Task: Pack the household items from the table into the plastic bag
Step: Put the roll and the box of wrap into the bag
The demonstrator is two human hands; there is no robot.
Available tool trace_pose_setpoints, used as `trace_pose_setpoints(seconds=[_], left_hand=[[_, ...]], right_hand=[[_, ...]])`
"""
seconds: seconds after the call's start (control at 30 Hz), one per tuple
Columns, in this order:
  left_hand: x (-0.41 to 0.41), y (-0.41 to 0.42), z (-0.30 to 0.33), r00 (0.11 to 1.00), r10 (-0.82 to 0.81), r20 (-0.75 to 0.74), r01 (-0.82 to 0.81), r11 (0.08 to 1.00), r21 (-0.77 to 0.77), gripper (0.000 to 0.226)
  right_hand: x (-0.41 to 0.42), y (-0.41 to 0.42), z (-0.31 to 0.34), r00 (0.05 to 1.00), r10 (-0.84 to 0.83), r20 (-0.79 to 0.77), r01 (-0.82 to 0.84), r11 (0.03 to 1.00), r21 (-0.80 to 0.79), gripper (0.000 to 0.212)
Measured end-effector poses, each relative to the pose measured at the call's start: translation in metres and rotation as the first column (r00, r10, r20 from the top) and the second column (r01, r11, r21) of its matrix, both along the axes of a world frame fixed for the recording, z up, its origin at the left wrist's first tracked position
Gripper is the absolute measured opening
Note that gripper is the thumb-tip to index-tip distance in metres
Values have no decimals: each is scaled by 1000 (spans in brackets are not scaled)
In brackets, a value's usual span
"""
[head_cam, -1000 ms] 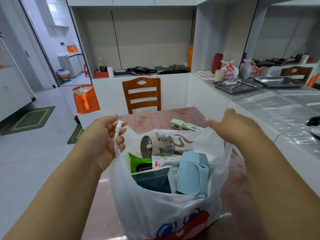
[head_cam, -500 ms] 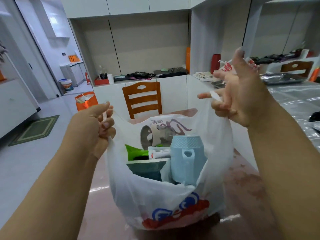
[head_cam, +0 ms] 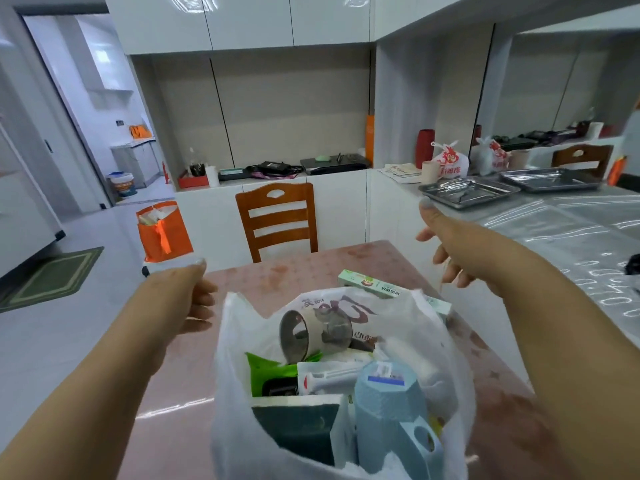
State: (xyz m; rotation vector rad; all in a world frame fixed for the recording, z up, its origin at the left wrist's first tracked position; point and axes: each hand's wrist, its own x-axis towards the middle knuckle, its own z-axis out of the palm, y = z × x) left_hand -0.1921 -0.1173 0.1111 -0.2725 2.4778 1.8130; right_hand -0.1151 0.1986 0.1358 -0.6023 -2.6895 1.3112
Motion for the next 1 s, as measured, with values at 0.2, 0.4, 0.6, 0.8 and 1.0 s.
trace_pose_setpoints(seconds=[0.2, 0.4, 0.6, 0.8, 1.0], left_hand=[[-94, 32, -17, 992, -97, 78, 100, 994, -36, 47], [-158, 85, -42, 903, -323, 283, 368, 922, -124, 45], [-213, 112, -78, 787, -504, 355, 543, 839, -12, 42], [-237, 113, -129, 760, -453, 467, 487, 872, 53, 31], [-242, 115, -170, 829, -290, 478, 314, 949, 29, 45]], right_hand=[[-104, 17, -33, 988, 80, 129, -69, 994, -90, 67], [-191, 28, -100, 917, 179, 357, -213, 976, 56, 60], [-241, 34, -179, 843, 256, 473, -450, 817, 360, 43], [-254, 41, -255, 781, 308, 543, -577, 688, 439, 72], [-262, 49, -254, 816, 389, 428, -521, 816, 251, 73]])
